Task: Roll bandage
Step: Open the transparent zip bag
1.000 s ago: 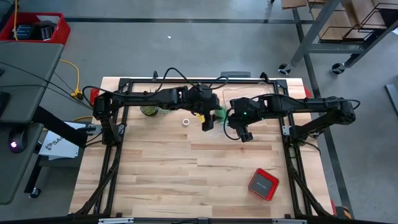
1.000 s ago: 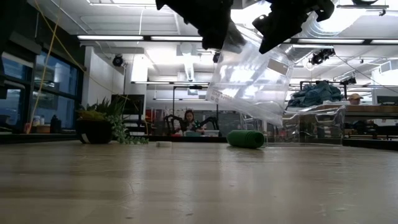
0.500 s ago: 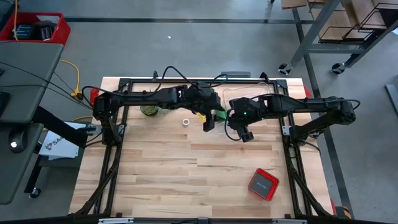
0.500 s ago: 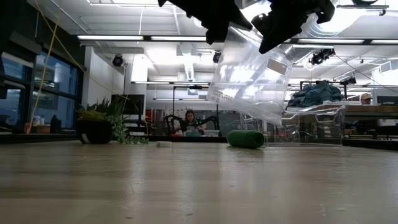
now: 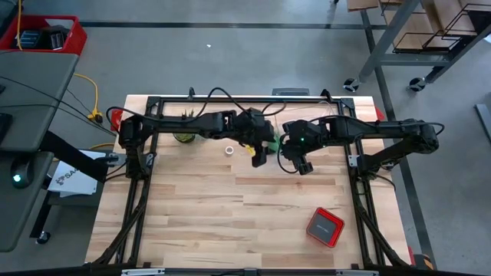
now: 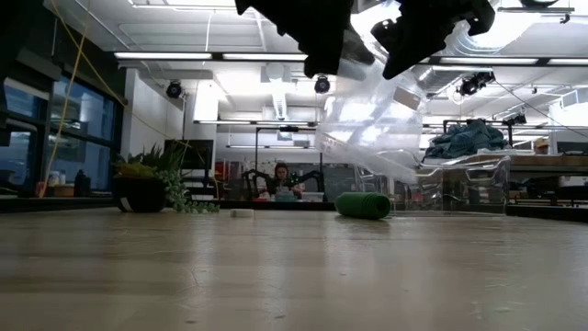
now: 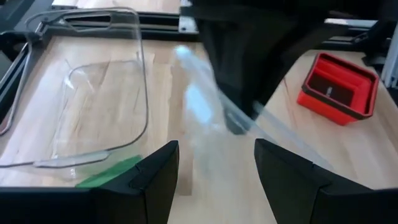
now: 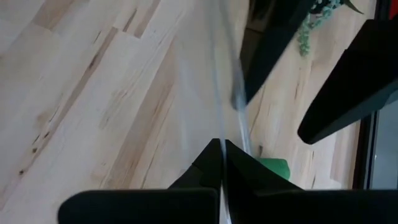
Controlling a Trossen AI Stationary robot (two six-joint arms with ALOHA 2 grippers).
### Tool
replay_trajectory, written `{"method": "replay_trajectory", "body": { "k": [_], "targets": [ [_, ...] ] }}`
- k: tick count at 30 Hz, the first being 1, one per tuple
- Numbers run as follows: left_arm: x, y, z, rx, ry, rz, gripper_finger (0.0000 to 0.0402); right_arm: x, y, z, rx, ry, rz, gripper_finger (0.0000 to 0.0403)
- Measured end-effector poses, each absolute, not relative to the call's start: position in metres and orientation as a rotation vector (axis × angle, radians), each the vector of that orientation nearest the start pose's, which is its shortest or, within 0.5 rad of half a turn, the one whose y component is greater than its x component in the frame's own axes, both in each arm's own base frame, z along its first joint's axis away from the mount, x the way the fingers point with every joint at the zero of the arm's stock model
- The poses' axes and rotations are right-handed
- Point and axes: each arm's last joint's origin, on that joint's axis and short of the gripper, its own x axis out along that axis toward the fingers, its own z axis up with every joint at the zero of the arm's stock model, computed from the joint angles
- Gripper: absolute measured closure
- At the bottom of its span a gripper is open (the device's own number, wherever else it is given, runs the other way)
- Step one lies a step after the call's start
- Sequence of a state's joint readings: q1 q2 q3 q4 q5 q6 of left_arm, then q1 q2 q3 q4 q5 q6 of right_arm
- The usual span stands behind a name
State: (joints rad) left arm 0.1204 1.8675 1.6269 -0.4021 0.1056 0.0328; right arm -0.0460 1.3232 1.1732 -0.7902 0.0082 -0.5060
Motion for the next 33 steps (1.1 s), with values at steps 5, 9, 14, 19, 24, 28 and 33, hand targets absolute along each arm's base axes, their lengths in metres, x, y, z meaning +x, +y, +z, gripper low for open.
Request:
{"method": "replay_trajectory", "body": {
  "k": [5,9,14,19,24,28,33],
  "targets": [
    [0.422,0.051,0.304,-0.099,0.618,0.049,0.0195,0.262,-0.012,0.303,-0.448,0.949,0.193,0.0403],
    [0.422,0.056,0.322,-0.099,0.562,0.075,0.0195,0.261,-0.012,0.302,-0.446,0.960,0.196,0.0403],
    [0.423,0.057,0.336,-0.024,0.516,0.053,0.0195,0.261,-0.012,0.302,-0.444,0.960,0.195,0.0403],
    [0.424,0.049,0.324,-0.022,0.591,-0.017,0.0195,0.262,-0.012,0.303,-0.445,0.953,0.193,0.0403],
    [0.427,0.046,0.324,-0.030,0.575,-0.007,0.0195,0.262,-0.012,0.303,-0.447,0.953,0.194,0.0403],
    [0.427,0.044,0.319,-0.038,0.599,-0.009,0.0195,0.262,-0.012,0.303,-0.448,0.952,0.194,0.0403],
    [0.430,0.044,0.310,-0.055,0.639,-0.020,0.0195,0.262,-0.012,0.303,-0.448,0.953,0.194,0.0403]
  ]
}}
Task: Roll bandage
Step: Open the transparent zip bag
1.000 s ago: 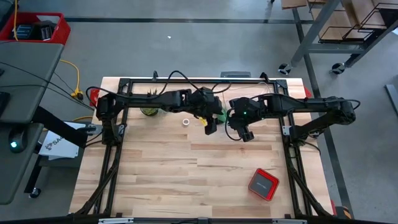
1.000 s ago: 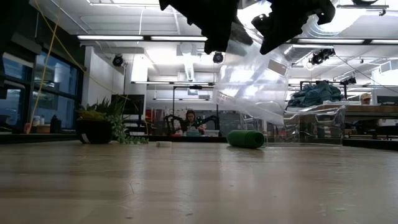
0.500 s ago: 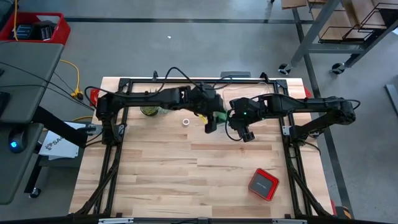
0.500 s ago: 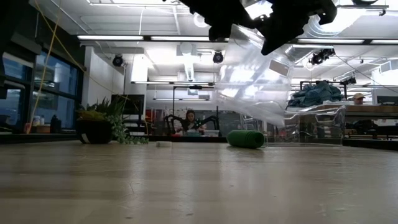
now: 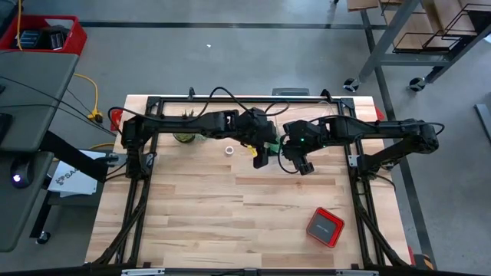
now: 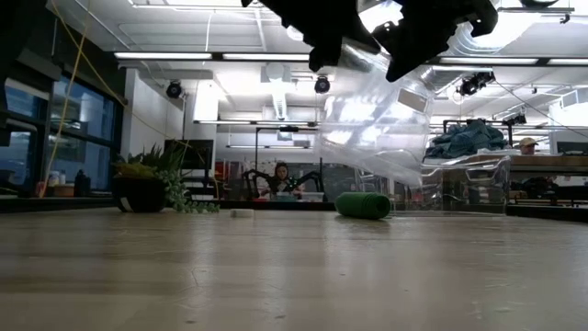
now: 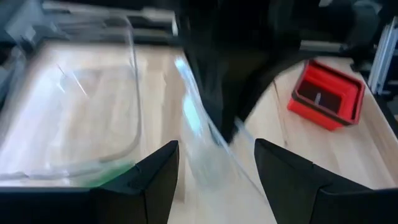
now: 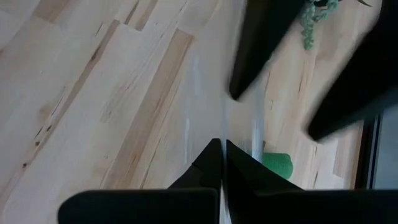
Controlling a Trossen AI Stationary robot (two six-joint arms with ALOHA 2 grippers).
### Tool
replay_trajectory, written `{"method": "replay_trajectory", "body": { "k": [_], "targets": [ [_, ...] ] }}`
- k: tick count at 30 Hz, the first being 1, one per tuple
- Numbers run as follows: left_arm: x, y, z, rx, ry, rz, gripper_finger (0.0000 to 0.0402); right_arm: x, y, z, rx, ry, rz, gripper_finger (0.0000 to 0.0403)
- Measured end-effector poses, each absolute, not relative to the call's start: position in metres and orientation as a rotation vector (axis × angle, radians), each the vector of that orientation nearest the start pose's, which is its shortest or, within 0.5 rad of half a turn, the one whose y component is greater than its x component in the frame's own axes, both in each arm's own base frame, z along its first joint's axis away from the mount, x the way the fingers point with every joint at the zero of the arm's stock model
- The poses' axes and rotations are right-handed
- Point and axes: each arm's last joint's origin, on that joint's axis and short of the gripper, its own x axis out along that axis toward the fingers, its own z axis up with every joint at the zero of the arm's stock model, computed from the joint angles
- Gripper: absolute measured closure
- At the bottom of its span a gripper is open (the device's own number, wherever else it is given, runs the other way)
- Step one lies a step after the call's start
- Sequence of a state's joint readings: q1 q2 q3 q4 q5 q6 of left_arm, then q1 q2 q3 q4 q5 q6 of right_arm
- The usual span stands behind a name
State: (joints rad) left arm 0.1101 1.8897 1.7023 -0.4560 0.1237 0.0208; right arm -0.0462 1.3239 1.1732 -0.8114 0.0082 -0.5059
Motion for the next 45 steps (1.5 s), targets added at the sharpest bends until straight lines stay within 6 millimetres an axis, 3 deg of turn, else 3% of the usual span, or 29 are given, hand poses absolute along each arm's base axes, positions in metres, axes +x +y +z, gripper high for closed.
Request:
{"method": "replay_trajectory", "body": {
  "k": [20,25,32,38,45],
  "targets": [
    [0.430,0.054,0.292,-0.077,0.740,0.056,0.0201,0.262,-0.012,0.306,-0.459,0.947,0.199,0.0403],
    [0.430,0.055,0.293,-0.044,0.740,0.059,0.0256,0.263,-0.012,0.317,-0.496,0.917,0.209,0.0403],
    [0.429,0.057,0.293,-0.051,0.737,0.047,0.0392,0.263,-0.012,0.329,-0.503,0.894,0.204,0.0403],
    [0.425,0.075,0.294,-0.086,0.743,0.146,0.0399,0.259,-0.011,0.329,-0.489,0.931,0.224,0.0403],
    [0.414,0.089,0.312,-0.041,0.696,0.238,0.0400,0.260,-0.011,0.330,-0.436,0.918,0.226,0.0403]
  ]
}}
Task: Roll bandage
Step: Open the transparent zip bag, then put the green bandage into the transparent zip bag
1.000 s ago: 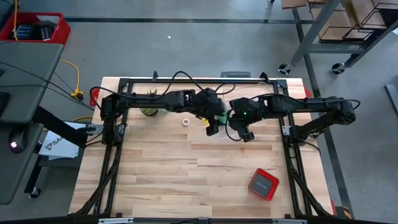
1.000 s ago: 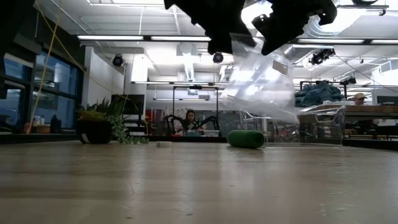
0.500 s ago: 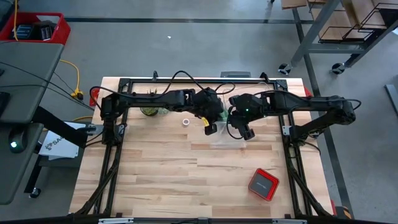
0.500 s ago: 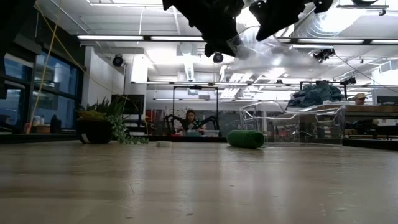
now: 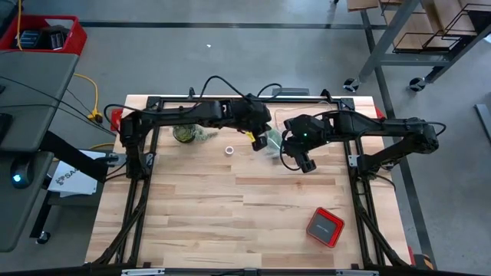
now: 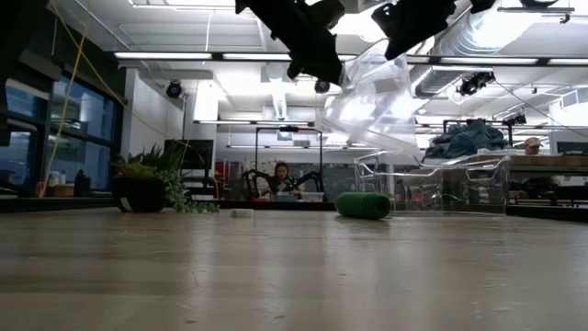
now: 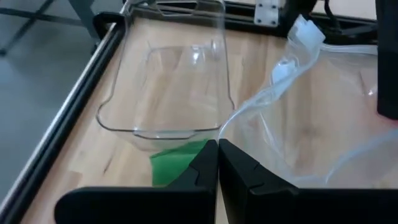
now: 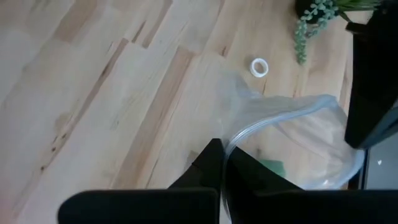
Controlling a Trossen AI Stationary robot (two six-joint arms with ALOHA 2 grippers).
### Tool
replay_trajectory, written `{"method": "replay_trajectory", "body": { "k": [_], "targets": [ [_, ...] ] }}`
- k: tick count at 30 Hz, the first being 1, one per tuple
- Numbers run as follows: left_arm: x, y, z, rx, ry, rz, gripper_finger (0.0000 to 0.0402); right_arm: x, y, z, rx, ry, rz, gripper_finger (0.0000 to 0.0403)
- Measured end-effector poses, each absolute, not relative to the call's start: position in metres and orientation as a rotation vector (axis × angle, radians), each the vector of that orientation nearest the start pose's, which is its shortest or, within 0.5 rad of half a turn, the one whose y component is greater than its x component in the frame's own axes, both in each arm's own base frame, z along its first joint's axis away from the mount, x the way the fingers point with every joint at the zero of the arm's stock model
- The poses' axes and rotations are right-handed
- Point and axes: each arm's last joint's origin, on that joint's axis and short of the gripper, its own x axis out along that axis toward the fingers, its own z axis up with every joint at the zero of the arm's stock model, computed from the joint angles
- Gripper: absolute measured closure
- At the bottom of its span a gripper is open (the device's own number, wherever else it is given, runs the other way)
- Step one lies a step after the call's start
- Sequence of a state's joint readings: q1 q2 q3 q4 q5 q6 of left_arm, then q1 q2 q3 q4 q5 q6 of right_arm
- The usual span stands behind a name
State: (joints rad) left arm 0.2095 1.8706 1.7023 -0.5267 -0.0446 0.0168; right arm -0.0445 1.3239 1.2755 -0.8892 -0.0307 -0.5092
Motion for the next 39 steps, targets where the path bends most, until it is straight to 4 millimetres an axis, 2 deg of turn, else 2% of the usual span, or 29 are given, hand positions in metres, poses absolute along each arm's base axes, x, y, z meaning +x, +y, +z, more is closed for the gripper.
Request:
{"method": "replay_trajectory", "body": {
  "k": [4,9,13,19,24,29,34,39],
  "targets": [
    [0.409,0.088,0.319,0.002,0.692,0.265,0.0401,0.261,-0.011,0.330,-0.422,0.906,0.218,0.0403],
    [0.404,0.077,0.331,0.033,0.675,0.267,0.0401,0.265,-0.011,0.334,-0.334,0.857,0.162,0.0402],
    [0.403,0.068,0.329,0.020,0.709,0.256,0.0401,0.268,-0.011,0.337,-0.275,0.815,0.122,0.0391],
    [0.397,0.057,0.322,-0.019,0.805,0.302,0.0401,0.271,-0.016,0.340,-0.146,0.778,-0.016,0.0313],
    [0.387,0.053,0.322,-0.003,0.884,0.333,0.0401,0.267,-0.021,0.343,-0.206,0.787,-0.250,0.0232],
    [0.375,0.052,0.329,-0.003,0.906,0.340,0.0401,0.260,-0.024,0.351,-0.237,0.781,-0.351,0.0194],
    [0.354,0.051,0.343,-0.020,0.862,0.417,0.0401,0.256,-0.035,0.352,-0.105,0.789,-0.461,0.0191],
    [0.328,0.049,0.351,-0.062,0.791,0.489,0.0401,0.254,-0.055,0.335,0.180,0.815,-0.571,0.0190]
  ]
}}
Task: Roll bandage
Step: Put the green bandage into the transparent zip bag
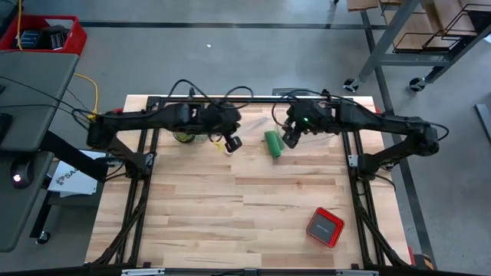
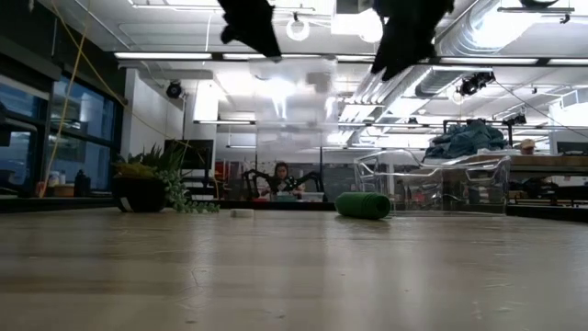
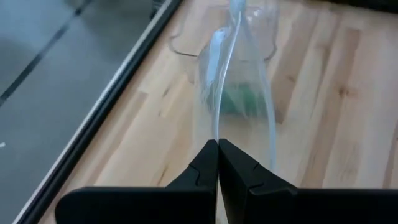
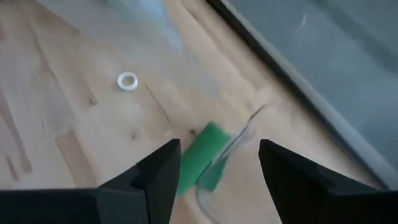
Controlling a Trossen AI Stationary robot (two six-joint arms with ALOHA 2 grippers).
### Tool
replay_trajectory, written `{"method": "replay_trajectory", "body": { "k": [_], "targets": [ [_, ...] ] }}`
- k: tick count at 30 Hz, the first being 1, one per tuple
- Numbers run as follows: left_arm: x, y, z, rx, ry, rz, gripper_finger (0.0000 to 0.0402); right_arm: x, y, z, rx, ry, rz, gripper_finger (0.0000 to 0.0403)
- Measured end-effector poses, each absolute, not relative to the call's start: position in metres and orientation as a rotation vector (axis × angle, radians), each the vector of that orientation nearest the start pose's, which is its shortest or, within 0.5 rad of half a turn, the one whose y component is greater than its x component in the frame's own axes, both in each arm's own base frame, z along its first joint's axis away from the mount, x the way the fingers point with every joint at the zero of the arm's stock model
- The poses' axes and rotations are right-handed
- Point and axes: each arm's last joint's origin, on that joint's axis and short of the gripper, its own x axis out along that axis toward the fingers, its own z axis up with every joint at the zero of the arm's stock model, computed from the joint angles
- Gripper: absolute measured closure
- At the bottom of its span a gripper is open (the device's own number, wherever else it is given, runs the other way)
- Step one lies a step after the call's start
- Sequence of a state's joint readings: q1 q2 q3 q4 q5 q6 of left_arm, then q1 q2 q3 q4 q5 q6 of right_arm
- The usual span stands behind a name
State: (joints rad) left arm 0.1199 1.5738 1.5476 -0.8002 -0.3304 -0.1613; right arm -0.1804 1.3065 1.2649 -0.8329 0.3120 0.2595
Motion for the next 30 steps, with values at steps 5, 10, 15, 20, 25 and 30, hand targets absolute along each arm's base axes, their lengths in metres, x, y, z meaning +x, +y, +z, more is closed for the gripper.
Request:
{"method": "replay_trajectory", "body": {
  "k": [5,10,15,20,25,30],
  "targets": [
    [0.300,0.038,0.352,-0.116,0.703,0.568,0.0401,0.275,-0.072,0.301,0.402,0.901,-0.563,0.0191],
    [0.277,0.029,0.359,-0.201,0.580,0.617,0.0401,0.312,-0.078,0.263,0.537,0.947,-0.512,0.0194],
    [0.267,0.024,0.366,-0.224,0.531,0.654,0.0401,0.332,-0.084,0.222,0.686,1.041,-0.626,0.0194],
    [0.266,0.024,0.366,-0.225,0.528,0.656,0.0401,0.340,-0.080,0.201,0.720,1.089,-0.689,0.0194],
    [0.266,0.024,0.366,-0.226,0.528,0.655,0.0401,0.338,-0.074,0.197,0.683,1.098,-0.802,0.0194],
    [0.266,0.024,0.366,-0.226,0.528,0.655,0.0401,0.334,-0.071,0.196,0.581,1.128,-0.863,0.0195]
  ]
}}
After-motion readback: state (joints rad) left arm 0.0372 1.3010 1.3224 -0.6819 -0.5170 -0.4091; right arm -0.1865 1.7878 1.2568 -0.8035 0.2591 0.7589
